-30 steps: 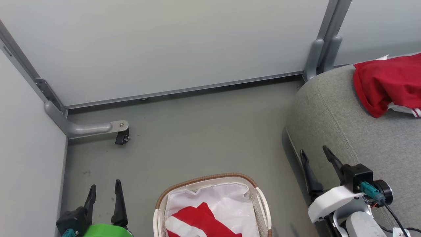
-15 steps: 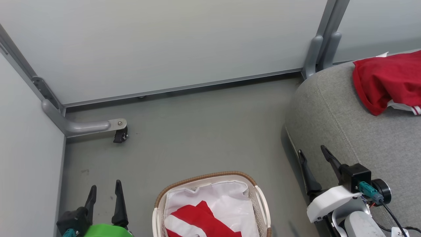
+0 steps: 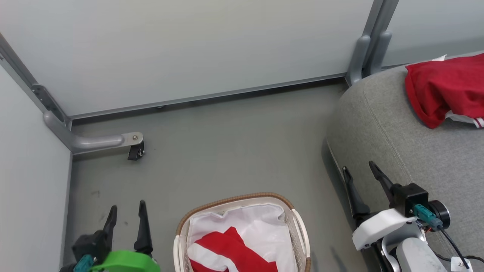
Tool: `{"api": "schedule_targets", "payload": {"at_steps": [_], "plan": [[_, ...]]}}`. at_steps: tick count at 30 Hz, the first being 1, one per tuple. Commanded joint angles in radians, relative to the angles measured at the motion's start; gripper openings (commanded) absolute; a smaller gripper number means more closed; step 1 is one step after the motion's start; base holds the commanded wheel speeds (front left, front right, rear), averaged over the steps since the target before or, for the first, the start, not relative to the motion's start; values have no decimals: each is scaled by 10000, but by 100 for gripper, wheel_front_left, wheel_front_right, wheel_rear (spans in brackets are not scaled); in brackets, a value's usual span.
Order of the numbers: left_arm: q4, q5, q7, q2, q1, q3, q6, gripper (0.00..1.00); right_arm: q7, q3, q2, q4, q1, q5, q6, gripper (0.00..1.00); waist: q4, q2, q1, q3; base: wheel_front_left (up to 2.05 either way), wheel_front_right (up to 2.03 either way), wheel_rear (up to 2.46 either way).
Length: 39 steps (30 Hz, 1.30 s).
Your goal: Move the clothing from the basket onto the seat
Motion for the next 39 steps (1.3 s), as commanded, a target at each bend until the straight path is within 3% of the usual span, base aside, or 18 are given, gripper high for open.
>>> {"api": "schedule_targets", "payload": {"at_steps": [1, 8, 16, 23, 32, 39], "plan": [[41, 74, 6, 10, -358, -132, -72, 100, -3, -37, -35, -73, -201, -6, -10, 100, -23, -1, 1, 275, 0, 0, 0], [926, 460, 4, 11, -1671, -1365, -274, 100, -3, -160, -35, -299, -759, -171, -10, 100, -173, -1, 1, 1298, 0, 0, 0], [4096, 723, 65, 25, -3487, -3497, -366, 100, -3, -72, -32, -637, -1644, -297, -10, 100, -724, -1, 1, 2865, 0, 0, 0], [5994, 178, 495, 34, -4720, -5527, -371, 100, -3, 186, -30, -971, -2393, -231, -10, 100, -1310, -1, 1, 4327, 0, 0, 0], [7780, 304, 723, 354, -6008, -6893, -373, 100, -3, 708, -24, -1430, -3436, 142, -10, 100, -2162, -1, 1, 6201, 0, 0, 0], [8566, 329, 719, 638, -6613, -7412, -374, 100, -3, 890, -24, -1653, -3964, 384, -10, 100, -2532, -1, 1, 7125, 0, 0, 0]]}}
